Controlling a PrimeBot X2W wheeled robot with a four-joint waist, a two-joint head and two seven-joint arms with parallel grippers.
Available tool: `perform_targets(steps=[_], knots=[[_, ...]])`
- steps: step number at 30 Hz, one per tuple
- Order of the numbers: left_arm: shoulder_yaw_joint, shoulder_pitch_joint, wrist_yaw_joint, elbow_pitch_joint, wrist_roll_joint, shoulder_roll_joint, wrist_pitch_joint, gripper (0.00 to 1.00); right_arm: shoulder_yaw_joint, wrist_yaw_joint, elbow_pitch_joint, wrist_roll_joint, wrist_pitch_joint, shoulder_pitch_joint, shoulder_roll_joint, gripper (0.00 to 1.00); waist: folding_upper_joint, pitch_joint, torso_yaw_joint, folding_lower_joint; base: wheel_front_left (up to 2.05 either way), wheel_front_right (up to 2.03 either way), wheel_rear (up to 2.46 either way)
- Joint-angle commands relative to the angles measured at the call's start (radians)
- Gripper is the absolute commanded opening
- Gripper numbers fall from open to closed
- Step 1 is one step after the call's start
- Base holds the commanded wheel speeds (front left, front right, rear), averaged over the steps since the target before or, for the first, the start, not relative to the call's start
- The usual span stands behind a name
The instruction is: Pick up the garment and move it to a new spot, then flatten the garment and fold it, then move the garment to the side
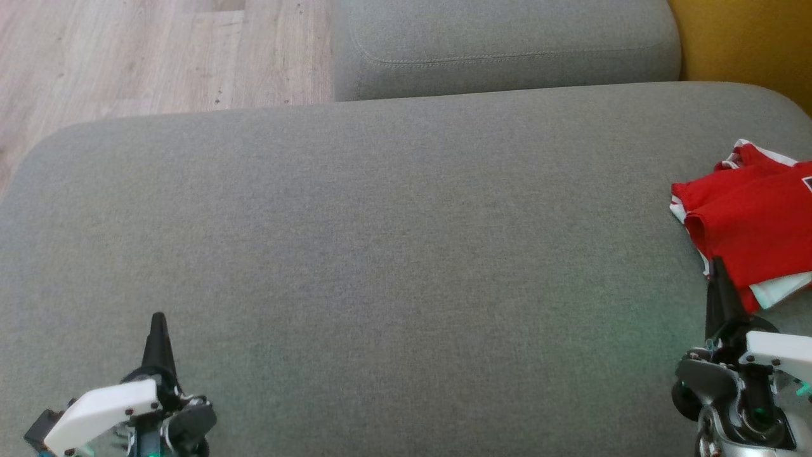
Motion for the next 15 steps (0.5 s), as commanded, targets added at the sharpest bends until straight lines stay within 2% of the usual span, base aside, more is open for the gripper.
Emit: perform_targets(steps=[1,15], knots=[[0.04,-0.05,-0.006,-0.037,-0.005,0.008,0.003,0.0,0.021,0.007,-0.04,0.007,0.006,-0.02,-0.006,0.0,0.0,0.0,0.0,0.0,0.0,0.0,0.0],[0.04,-0.05,-0.006,-0.037,-0.005,0.008,0.003,0.0,0.021,0.007,-0.04,0.007,0.006,-0.02,-0.006,0.0,0.0,0.0,0.0,0.0,0.0,0.0,0.0]])
